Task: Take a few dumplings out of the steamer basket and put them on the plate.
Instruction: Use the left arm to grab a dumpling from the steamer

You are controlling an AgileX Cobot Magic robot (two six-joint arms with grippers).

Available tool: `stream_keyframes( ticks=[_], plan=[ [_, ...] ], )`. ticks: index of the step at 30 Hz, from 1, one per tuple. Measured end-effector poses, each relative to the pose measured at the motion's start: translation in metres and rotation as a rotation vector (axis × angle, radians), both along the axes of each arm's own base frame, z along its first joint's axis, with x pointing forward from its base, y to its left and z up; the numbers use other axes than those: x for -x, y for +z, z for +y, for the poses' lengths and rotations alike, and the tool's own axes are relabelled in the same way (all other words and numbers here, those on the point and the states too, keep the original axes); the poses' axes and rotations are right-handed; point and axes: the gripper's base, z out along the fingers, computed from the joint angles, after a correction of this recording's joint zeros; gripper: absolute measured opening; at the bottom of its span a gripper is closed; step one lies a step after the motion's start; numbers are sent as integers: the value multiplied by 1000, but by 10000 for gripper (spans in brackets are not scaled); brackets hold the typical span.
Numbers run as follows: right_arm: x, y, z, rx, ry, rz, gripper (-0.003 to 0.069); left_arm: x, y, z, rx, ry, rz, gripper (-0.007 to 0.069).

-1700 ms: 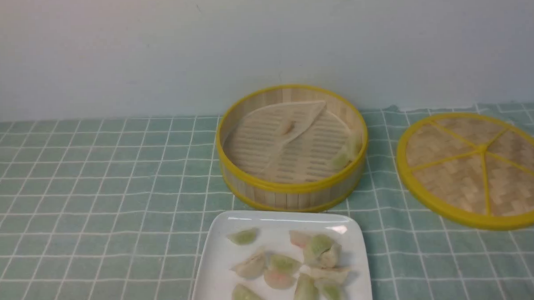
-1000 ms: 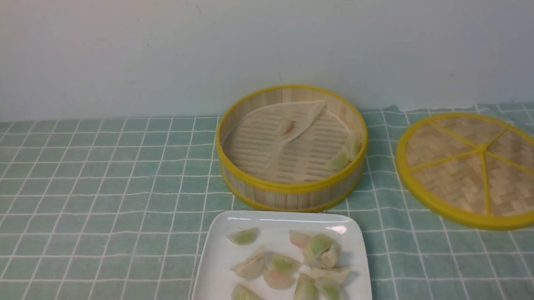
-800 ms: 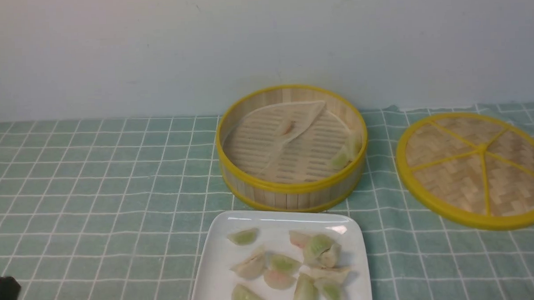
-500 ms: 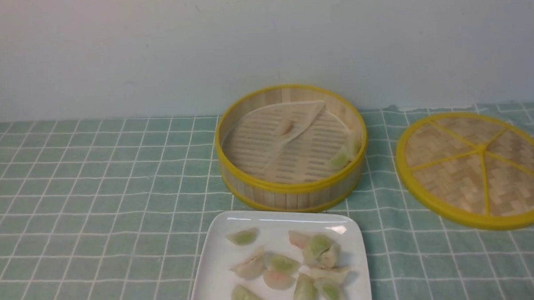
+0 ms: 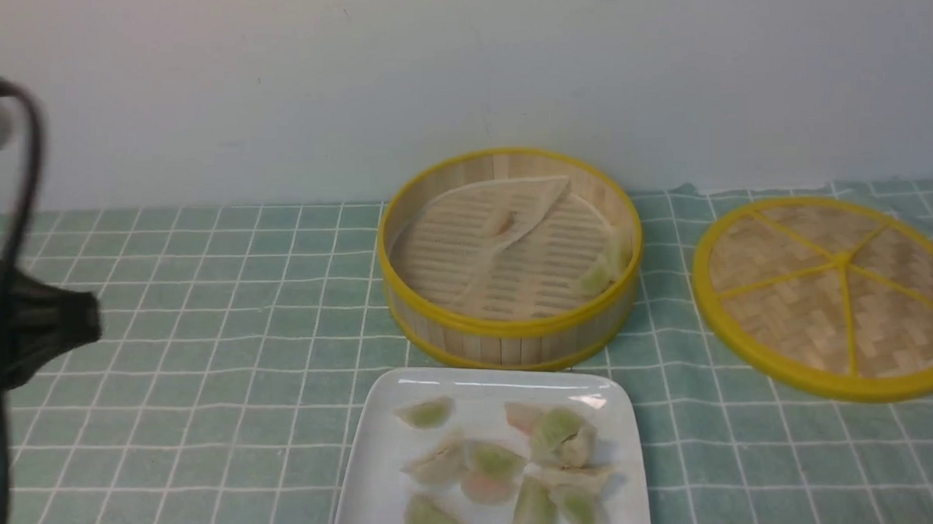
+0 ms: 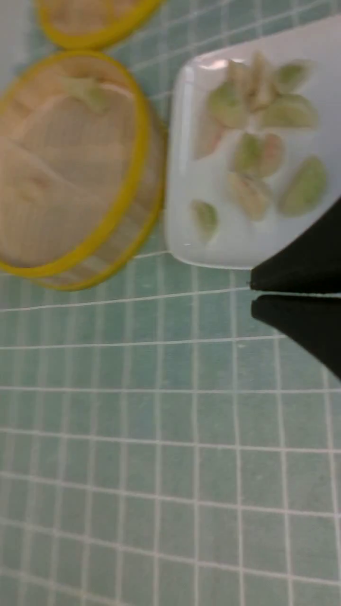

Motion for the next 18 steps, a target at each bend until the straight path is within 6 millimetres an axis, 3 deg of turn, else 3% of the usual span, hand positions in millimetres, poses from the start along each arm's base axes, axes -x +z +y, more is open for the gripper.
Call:
stream_keyframes(
  ticks=[2, 4, 6, 8, 9, 14, 16, 17, 18],
  plan=[
    [0, 0, 0, 0, 0, 0, -13, -43, -10, -9, -45, -111, 100, -6],
    [0, 0, 0, 0, 0, 0, -13, -73, -19, -21, -77, -189, 138, -6],
    [0, 0, 0, 0, 0, 0, -13, -86, -20, -31, -94, -232, 143, -6],
    [0, 0, 0, 0, 0, 0, -13, -119, -30, -58, -145, -324, 166, -6],
    [0, 0, 0, 0, 0, 0, -13, -119, -30, -58, -145, -324, 166, -6],
    [0, 0, 0, 0, 0, 0, -13, -187, -47, -111, -224, -461, 162, -6],
    [0, 0, 0, 0, 0, 0, -13, -203, -50, -121, -244, -504, 158, -6],
    [0, 0, 0, 0, 0, 0, -13, -218, -60, -130, -259, -537, 177, -6],
    [0, 0, 0, 0, 0, 0, -13, -220, -62, -131, -259, -538, 180, -6]
  ],
)
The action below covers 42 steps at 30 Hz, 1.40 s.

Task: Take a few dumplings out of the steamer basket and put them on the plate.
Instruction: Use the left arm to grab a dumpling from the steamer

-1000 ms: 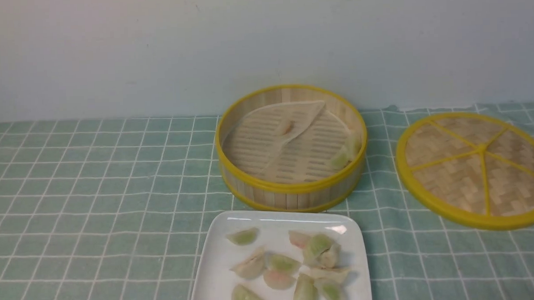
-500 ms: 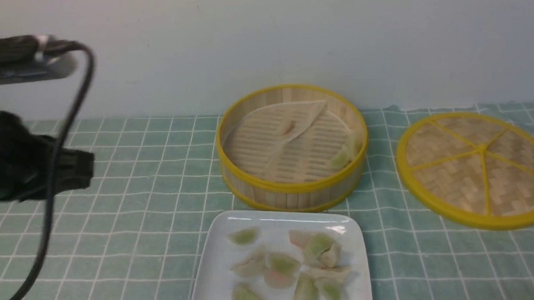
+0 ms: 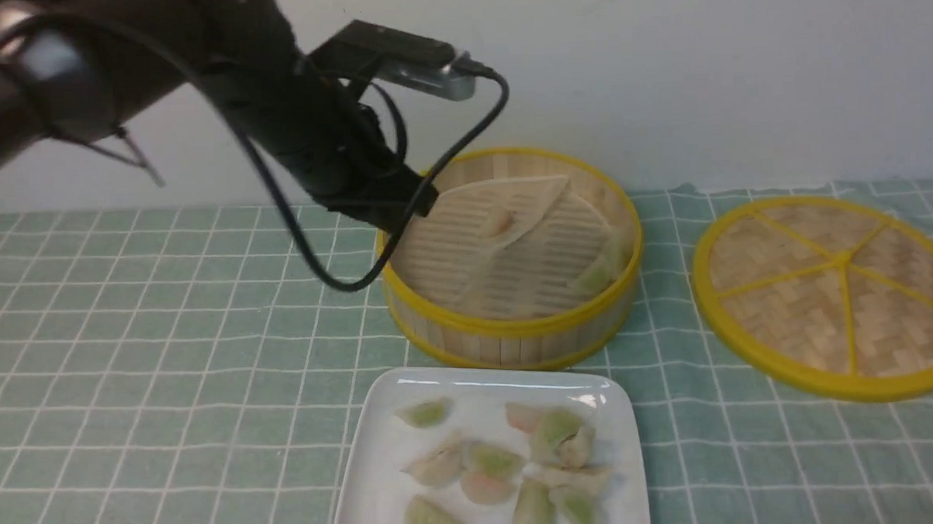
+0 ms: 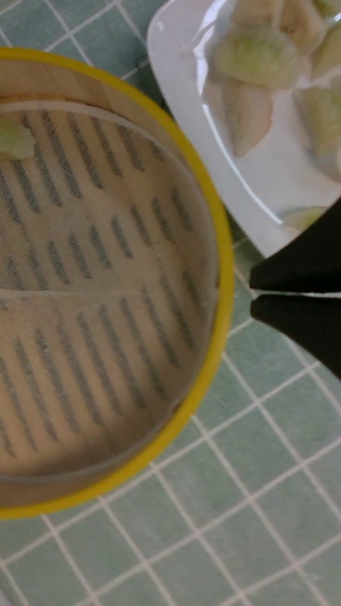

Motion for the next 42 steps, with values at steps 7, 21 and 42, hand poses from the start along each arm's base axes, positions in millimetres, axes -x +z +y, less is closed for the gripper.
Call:
stream_keyframes(
  ticks=[7, 21, 42],
  plan=[
    [0, 0, 0, 0, 0, 0, -13, -67, -37, -28, -36, -87, 28, -6],
    [0, 0, 0, -1, 0, 0, -13, -118, -93, -48, -7, -152, -95, 97],
    [0, 0, 0, -7, -2, 0, -13, -131, -141, -62, 23, -282, -183, 314]
  ],
)
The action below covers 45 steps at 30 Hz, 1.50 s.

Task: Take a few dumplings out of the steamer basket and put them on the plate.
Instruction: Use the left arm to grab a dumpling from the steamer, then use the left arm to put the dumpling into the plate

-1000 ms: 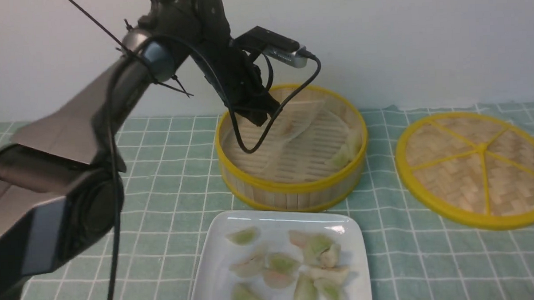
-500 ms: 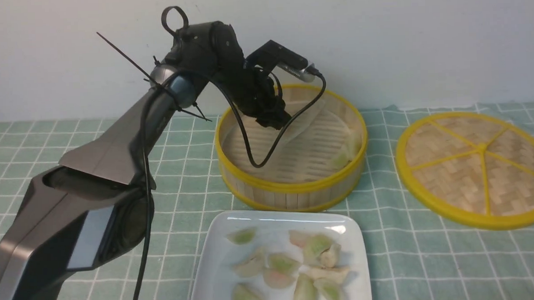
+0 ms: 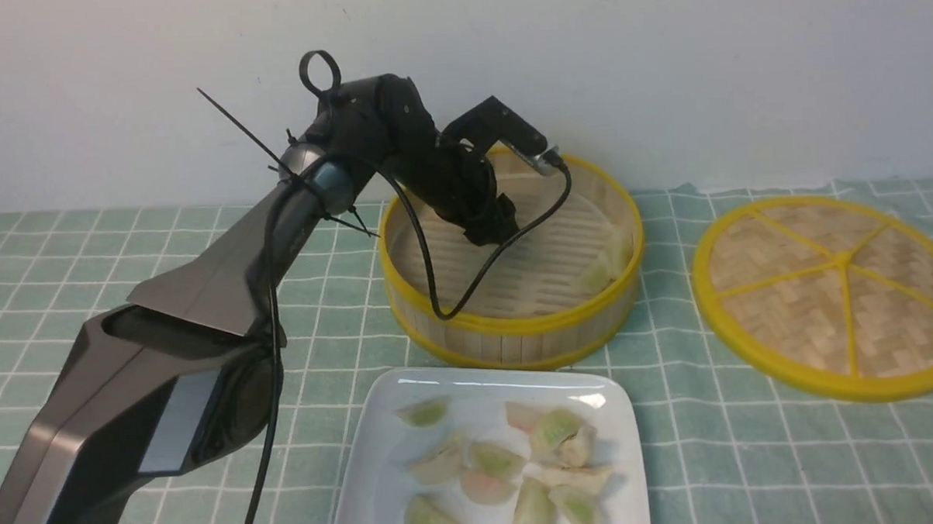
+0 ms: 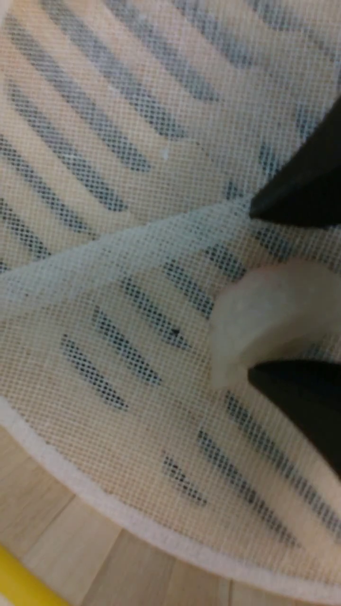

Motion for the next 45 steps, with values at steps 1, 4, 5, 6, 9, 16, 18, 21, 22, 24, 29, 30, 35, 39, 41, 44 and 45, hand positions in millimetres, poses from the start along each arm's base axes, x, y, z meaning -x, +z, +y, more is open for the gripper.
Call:
stream_keyframes(
  ticks=[1, 4, 5, 6, 9, 16, 18, 21, 22, 24, 29, 30, 35, 39, 41, 44, 45],
  plan=[
    [0, 0, 0, 0, 0, 0, -13, 1, 0, -1, 10, 22, 19, 264],
    [0, 0, 0, 0, 0, 0, -13, 0, 3, 0, 33, 82, 34, 182],
    [0, 0, 0, 0, 0, 0, -13, 0, 7, 0, 44, 107, 43, 184],
    [0, 0, 0, 0, 0, 0, -13, 1, 9, 1, 41, 117, 50, 185],
    [0, 0, 0, 0, 0, 0, -13, 7, 25, 4, 19, 121, 76, 185],
    [0, 0, 0, 0, 0, 0, -13, 33, 107, 12, 21, 92, 67, 185],
    [0, 0, 0, -1, 0, 0, -13, 43, 143, 16, 62, 121, 28, 185],
    [0, 0, 0, -1, 0, 0, -13, 67, 204, 25, 152, 199, -17, 185],
    [0, 0, 0, -1, 0, 0, -13, 75, 218, 28, 175, 222, -18, 185],
    [0, 0, 0, -2, 0, 0, -13, 87, 232, 32, 193, 247, -5, 185],
    [0, 0, 0, -2, 0, 0, -13, 145, 247, 55, 138, 272, 101, 185],
    [0, 0, 0, -2, 0, 0, -13, 154, 241, 58, 119, 277, 135, 185],
    [0, 0, 0, -2, 0, 0, -13, 206, 185, 75, -10, 299, 362, 185],
    [0, 0, 0, -2, 0, 0, -13, 247, 131, 70, -106, 267, 483, 185],
    [0, 0, 0, -2, 0, 0, -13, 257, 106, 63, -121, 254, 488, 185],
    [0, 0, 0, -2, 0, 0, -13, 268, 77, 54, -144, 230, 492, 185],
    [0, 0, 0, -2, 0, 0, -13, 269, 71, 51, -145, 225, 485, 185]
  ],
)
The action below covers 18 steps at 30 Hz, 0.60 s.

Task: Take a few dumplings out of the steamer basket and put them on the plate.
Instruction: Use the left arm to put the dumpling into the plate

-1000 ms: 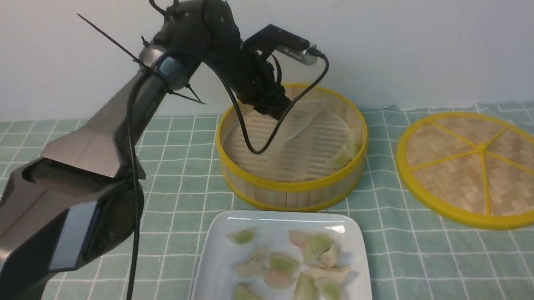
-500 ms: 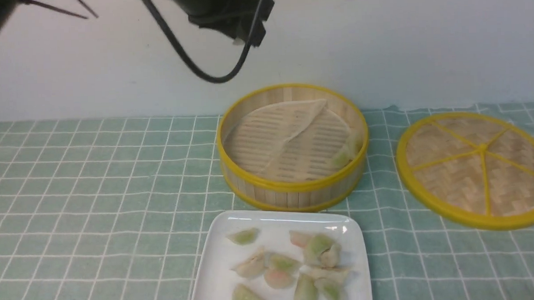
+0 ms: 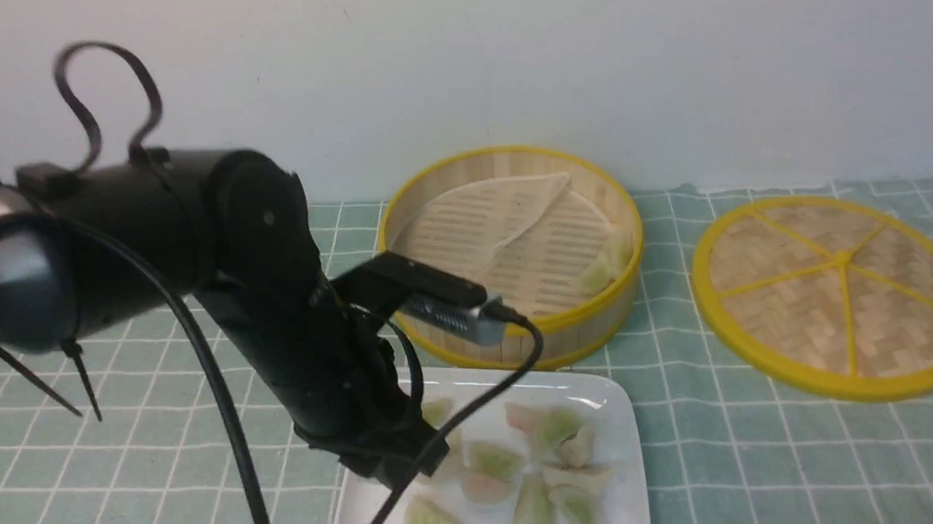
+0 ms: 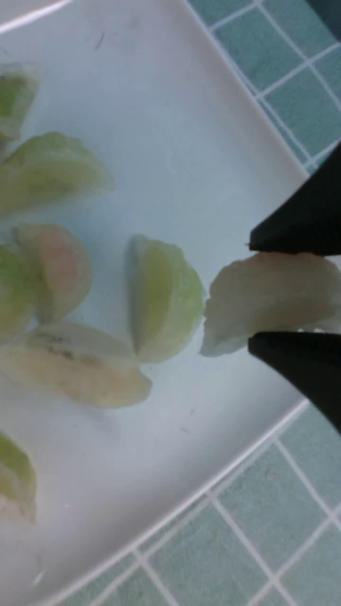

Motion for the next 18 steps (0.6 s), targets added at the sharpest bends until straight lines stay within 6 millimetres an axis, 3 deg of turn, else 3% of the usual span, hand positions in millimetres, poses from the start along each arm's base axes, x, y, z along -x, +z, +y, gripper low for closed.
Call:
stream_keyframes(
  ticks=[6, 13, 18],
  plan=[
    [0, 0, 0, 0, 0, 0, -13, 1, -26, -15, -22, -25, 37, 203],
    [0, 0, 0, 3, 1, 0, -13, 10, -54, -24, -105, -6, 202, 457],
    [0, 0, 0, 7, 2, 0, -13, 10, -55, -25, -112, 3, 219, 537]
  ],
)
